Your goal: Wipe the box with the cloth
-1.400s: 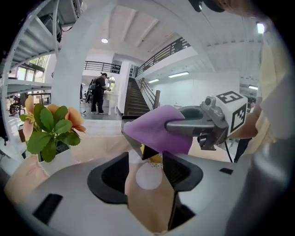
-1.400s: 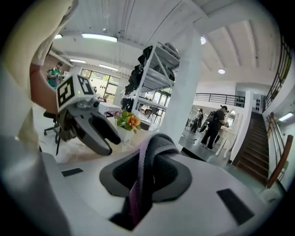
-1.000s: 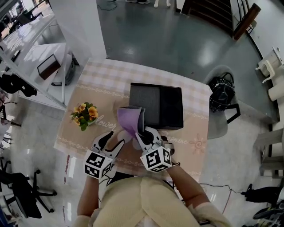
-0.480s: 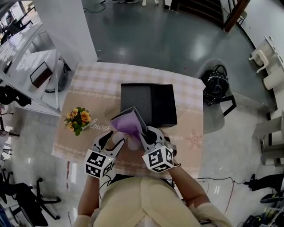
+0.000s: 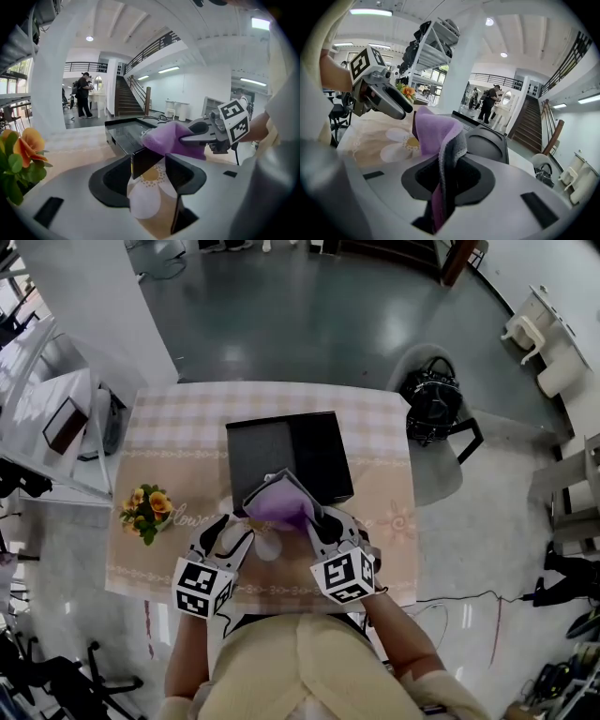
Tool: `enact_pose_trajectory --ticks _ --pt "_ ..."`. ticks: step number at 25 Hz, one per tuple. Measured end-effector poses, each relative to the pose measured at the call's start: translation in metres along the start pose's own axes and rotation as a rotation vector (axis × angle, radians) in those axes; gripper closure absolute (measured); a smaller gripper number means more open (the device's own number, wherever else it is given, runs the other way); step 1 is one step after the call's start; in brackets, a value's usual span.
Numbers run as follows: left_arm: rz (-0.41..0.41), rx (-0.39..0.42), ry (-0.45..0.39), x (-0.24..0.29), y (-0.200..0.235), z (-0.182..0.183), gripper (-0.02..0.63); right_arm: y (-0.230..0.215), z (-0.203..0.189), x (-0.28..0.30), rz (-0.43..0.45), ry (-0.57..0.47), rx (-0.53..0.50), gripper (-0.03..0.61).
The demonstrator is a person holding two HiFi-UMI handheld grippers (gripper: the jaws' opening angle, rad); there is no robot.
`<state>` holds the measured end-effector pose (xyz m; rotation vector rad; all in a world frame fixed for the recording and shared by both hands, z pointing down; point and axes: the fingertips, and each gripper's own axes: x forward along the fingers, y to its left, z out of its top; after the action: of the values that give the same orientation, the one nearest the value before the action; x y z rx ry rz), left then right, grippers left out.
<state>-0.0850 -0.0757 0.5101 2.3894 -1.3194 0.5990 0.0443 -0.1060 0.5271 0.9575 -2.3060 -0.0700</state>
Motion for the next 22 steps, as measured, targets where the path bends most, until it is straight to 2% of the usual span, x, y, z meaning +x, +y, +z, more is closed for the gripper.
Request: enact_pose_trajectory --ticks 9,16,22 --pt "-0.010 0.054 0.030 0.008 -0.001 0.007 0.370 -0.037 -0.028 -0.022 -0.126 0.054 0.073 0.502" --pt "0.004 0.245 0.083 0.018 -0.005 0.013 0.368 -0.058 -0.049 -0.036 -0.200 0.089 0.122 0.502" --pt "-0.016 0.287 0.074 0.025 -0.015 0.021 0.368 -0.069 -0.059 -0.046 -0.237 0.108 0.151 0.502"
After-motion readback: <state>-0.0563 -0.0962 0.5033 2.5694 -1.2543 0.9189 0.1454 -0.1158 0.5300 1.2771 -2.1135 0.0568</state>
